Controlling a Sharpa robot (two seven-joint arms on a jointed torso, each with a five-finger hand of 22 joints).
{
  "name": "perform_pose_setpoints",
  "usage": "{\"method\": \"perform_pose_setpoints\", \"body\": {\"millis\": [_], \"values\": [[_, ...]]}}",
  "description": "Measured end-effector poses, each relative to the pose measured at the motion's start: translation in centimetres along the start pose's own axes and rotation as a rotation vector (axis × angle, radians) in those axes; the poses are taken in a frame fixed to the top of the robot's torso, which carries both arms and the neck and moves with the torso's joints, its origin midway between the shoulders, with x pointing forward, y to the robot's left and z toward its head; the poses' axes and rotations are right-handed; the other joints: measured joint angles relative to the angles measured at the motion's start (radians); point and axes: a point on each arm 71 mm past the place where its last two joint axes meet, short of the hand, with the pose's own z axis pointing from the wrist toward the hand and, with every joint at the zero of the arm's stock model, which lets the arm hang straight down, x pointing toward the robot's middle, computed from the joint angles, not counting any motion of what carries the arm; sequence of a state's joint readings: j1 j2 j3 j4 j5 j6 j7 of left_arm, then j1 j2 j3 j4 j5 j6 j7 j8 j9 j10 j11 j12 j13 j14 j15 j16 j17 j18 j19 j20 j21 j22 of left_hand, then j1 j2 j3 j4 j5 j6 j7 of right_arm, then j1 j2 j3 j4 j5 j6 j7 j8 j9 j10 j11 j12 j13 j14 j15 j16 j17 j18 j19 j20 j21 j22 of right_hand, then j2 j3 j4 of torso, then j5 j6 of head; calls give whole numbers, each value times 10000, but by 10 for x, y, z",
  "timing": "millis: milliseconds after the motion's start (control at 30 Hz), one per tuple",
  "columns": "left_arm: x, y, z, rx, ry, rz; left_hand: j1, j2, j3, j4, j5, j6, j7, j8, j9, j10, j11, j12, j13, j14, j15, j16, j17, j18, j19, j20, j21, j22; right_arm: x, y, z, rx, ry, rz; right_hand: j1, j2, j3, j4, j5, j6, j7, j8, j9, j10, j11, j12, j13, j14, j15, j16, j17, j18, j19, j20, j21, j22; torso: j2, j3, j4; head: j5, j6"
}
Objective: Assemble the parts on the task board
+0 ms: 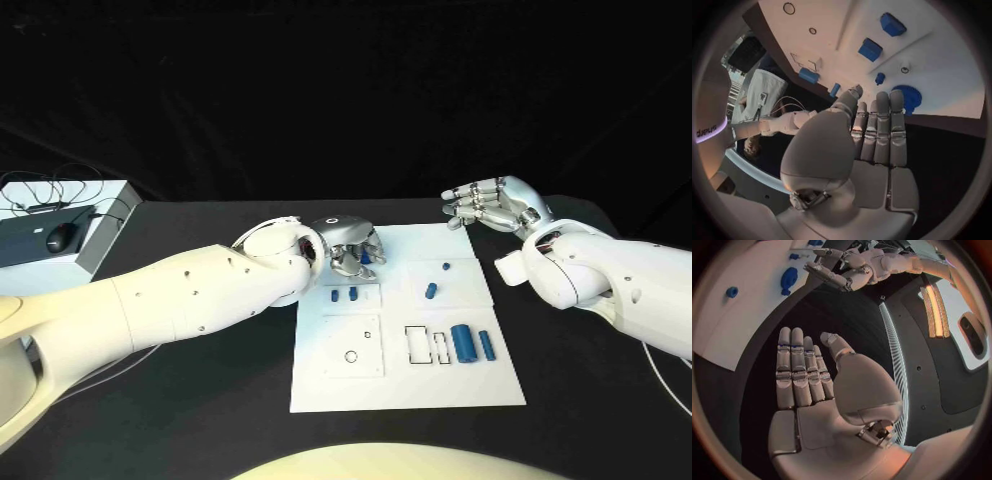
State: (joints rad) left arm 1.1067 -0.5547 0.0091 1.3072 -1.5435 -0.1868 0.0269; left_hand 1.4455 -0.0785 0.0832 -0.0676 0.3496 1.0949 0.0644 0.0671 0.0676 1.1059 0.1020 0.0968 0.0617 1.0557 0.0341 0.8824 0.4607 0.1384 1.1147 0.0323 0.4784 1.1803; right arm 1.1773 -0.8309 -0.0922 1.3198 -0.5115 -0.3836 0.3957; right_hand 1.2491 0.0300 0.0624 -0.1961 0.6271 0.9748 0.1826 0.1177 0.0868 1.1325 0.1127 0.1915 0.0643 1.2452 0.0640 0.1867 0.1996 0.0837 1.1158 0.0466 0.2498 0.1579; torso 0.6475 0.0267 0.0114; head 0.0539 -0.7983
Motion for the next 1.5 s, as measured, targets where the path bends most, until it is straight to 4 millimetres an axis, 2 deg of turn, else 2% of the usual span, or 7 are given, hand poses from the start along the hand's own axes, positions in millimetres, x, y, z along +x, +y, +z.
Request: {"method": "perform_pose_setpoints", "body": {"millis": [67,467,800,1067,1333,1433,1500], "values": [[1,-1,2,24,7,142,-11,-11,69,15,0,25,-25,0,0,0,0,0,0,-13,-13,420,65,76,0,1,141,230,0,0,0,-4,5,5,0,0,0,0,0,1,-2,0,0,0,0,0,0,0,0,0,0,0,0,0,57,19,0,1,0,-6,-2],[5,-2,12,-123,247,660,-101,-100,359,28,0,284,21,0,-4,102,-23,47,1,-128,-55,2003,-130,87,75,-71,647,1008,2,1,1,-24,33,26,0,0,-20,20,0,12,-12,0,0,0,0,0,0,0,0,0,-4,0,0,0,57,34,-7,3,9,-15,-18],[9,4,16,-342,457,943,-114,-114,523,-26,1,378,56,0,-13,147,-31,47,1,-213,-71,2408,-611,83,74,-71,659,1278,3,1,1,-32,46,36,0,0,-29,30,0,13,-14,0,0,0,0,0,0,-1,1,0,-8,0,1,1,57,38,-10,5,11,-26,-31],[12,6,18,-447,641,1040,-234,-233,551,-54,1,74,33,0,-25,188,-34,47,2,-249,-35,2526,-725,78,74,-70,659,1285,3,2,1,-40,54,46,0,0,-29,30,0,14,-14,0,0,0,0,1,0,-1,1,0,-7,-1,1,1,57,38,-10,9,9,-32,-54],[13,10,18,-545,736,1060,-233,-233,520,-24,1,37,69,0,-25,187,-34,47,2,-249,-35,2661,-802,74,74,-70,617,1284,3,2,1,-46,63,54,0,0,-29,30,0,14,-15,0,1,-1,0,1,0,-1,1,0,-7,0,1,1,57,37,-12,11,11,-31,-75],[14,10,19,-568,763,1067,-233,-233,563,18,1,21,85,0,-25,297,-107,105,2,-249,-36,2767,-802,74,74,-70,617,1284,3,2,1,-49,67,57,0,0,-29,30,0,14,-15,0,1,0,0,1,0,-1,1,0,-6,0,1,1,113,71,-12,11,13,-34,-76],[14,10,19,-563,776,1068,-234,-233,624,31,1,21,85,0,-26,420,-198,95,2,-305,-145,2785,-802,75,77,-72,617,1283,4,2,1,-51,70,59,0,0,-29,30,0,14,-15,0,1,-1,0,1,0,-1,1,0,-6,1,1,1,113,71,-11,11,13,-41,-76]]}}
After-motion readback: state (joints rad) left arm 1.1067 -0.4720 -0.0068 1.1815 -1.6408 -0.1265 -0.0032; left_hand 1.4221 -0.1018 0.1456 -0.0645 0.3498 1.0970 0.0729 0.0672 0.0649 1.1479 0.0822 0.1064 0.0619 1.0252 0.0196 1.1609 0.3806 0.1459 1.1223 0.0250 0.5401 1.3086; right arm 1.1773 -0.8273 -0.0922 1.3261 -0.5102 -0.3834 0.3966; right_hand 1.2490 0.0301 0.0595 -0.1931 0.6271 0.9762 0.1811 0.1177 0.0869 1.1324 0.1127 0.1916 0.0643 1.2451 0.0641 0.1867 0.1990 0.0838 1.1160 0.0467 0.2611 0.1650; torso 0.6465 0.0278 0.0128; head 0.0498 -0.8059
